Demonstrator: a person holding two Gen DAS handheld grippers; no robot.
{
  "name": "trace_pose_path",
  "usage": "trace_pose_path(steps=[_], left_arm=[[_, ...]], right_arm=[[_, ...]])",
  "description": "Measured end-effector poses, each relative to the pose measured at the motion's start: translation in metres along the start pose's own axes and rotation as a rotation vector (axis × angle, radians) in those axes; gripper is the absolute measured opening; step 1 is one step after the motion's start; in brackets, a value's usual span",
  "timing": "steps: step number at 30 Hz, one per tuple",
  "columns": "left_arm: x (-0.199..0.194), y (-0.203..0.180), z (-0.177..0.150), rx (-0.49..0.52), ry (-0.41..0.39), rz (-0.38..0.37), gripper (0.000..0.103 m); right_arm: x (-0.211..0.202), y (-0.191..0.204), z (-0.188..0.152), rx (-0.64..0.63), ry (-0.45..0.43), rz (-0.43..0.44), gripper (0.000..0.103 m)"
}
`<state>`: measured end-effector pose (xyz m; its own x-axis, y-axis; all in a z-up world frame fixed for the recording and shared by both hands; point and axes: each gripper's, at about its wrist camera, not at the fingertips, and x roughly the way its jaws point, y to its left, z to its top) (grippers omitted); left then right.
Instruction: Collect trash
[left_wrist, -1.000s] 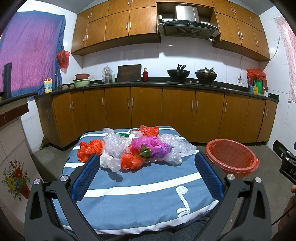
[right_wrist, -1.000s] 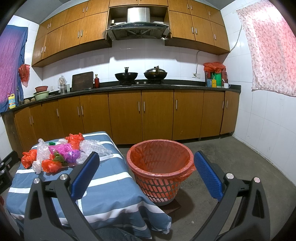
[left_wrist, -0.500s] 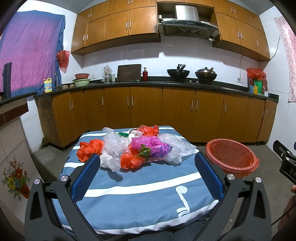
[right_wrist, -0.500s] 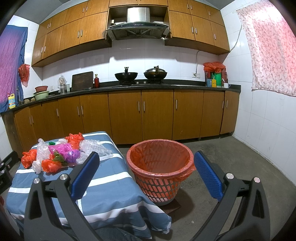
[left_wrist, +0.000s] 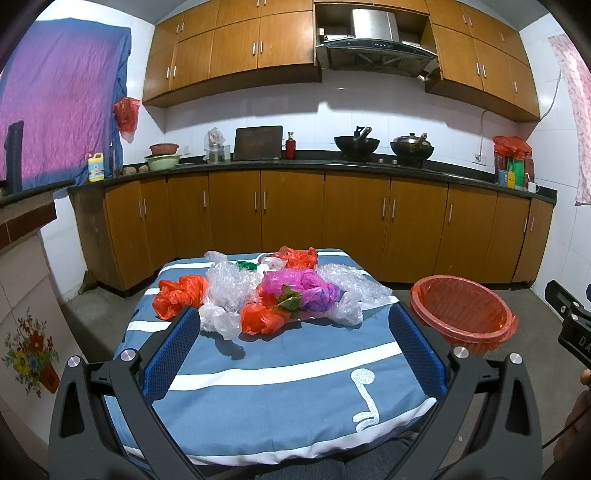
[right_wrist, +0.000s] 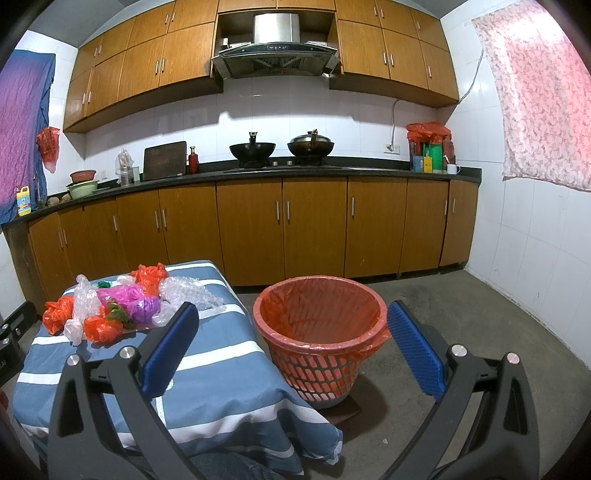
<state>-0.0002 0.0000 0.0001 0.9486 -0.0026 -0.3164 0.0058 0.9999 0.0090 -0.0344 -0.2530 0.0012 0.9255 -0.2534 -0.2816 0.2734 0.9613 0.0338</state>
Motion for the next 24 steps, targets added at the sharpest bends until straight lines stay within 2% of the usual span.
trace_pose_path(steps=[15,24], left_arm=[[0.005,-0.004,-0.004,0.0,0.006,0.01,0.101],[0.018,0.019,-0.013,-0.024,0.049,0.037,0.101]], right_arm=[[0.001,-0.003,-0.003,0.002,0.008,0.024,0.099],[0.025,0.004,-0.002,0.027,0.059,0.08,0.099]])
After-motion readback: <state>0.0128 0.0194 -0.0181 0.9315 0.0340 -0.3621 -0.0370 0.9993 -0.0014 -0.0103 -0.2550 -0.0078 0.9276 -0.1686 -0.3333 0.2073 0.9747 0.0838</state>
